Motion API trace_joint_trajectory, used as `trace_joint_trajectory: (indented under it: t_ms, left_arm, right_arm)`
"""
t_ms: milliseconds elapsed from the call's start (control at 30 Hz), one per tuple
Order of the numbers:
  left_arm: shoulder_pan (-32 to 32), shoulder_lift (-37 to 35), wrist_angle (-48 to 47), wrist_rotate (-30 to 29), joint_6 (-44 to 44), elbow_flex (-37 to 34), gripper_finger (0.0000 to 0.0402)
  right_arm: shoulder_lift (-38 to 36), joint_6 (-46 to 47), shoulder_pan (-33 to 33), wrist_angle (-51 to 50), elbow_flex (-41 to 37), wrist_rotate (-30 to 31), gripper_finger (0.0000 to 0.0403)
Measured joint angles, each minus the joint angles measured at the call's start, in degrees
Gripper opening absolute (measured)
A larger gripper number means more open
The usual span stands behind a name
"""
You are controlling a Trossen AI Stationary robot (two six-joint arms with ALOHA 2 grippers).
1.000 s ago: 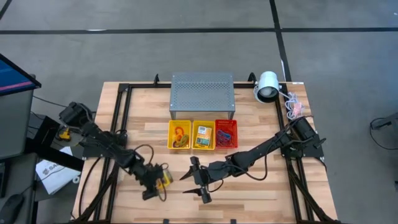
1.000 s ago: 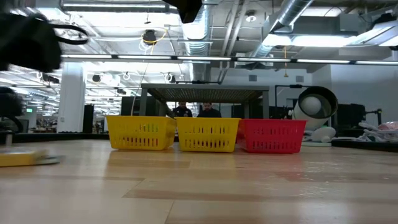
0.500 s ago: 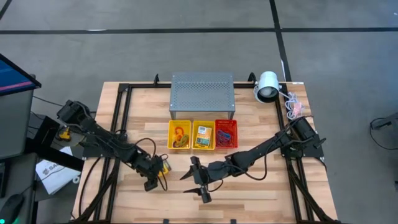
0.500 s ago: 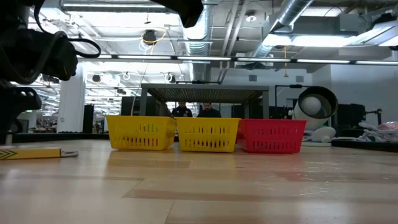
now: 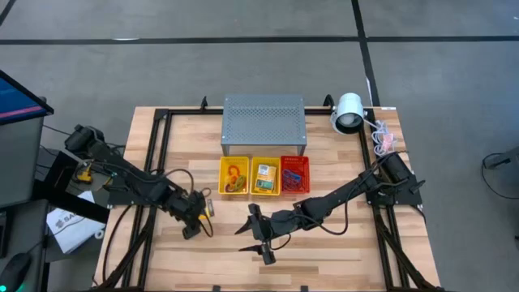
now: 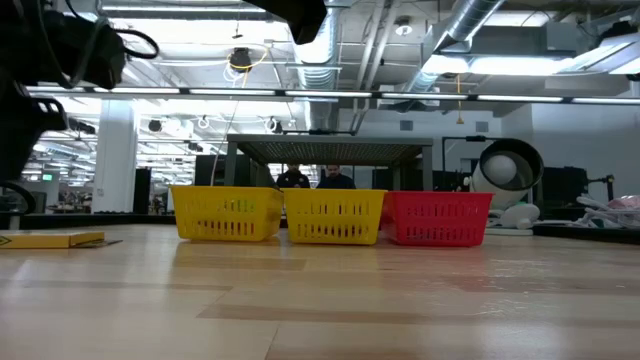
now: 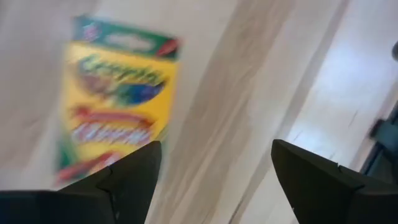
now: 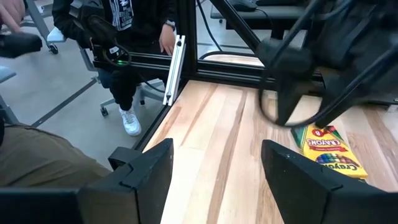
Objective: Pick & Place Office Desk Supplies
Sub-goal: Put the yellow crayon box into the right yellow bin
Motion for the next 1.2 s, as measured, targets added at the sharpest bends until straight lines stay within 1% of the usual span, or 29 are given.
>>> trace_joint_trajectory:
  t_ms: [67, 200, 433, 633, 700, 833, 967, 1200]
  left_arm:
    - [0.0, -2.2, -3.9, -1.0, -0.9, 0.6, 0.0301]
    - [0.0, -4.8, -4.4, -2.5, -0.9, 1.9, 0.0301]
    - [-0.1, -4.6, -3.0, -6.5, -0.5, 1.7, 0.0301]
    - [-0.2, -4.9, 0.7, -6.6, -0.1, 1.3, 0.0301]
    - [-0.1, -4.9, 0.7, -6.6, 1.5, 1.3, 0.0301]
    - [0.0, -4.8, -0.1, -6.7, 1.9, 1.3, 0.0302]
    - [0.0, -5.5, 0.0, -8.0, 3.7, 1.3, 0.0316]
    - [0.0, -5.6, 0.2, -9.6, 7.6, 1.3, 0.0359]
  right_arm:
    - [0.0, 0.0, 0.0, 0.0, 0.0, 0.0, 0.0235]
    - [0.0, 0.0, 0.0, 0.0, 0.0, 0.0, 0.0235]
    - [0.0, 0.0, 0.0, -0.2, 0.0, 0.0, 0.0235]
    - [0.0, 0.1, 0.2, -0.4, 0.0, 0.0, 0.0235]
    - [0.0, 0.1, 0.3, -0.5, 0.0, 0.0, 0.0235]
    - [0.0, 0.2, 0.4, -0.8, 0.0, 0.0, 0.0235]
    - [0.0, 0.2, 0.5, -1.1, 0.0, 0.0, 0.0235]
    - [0.0, 0.4, 0.5, -1.2, 0.0, 0.0, 0.0235]
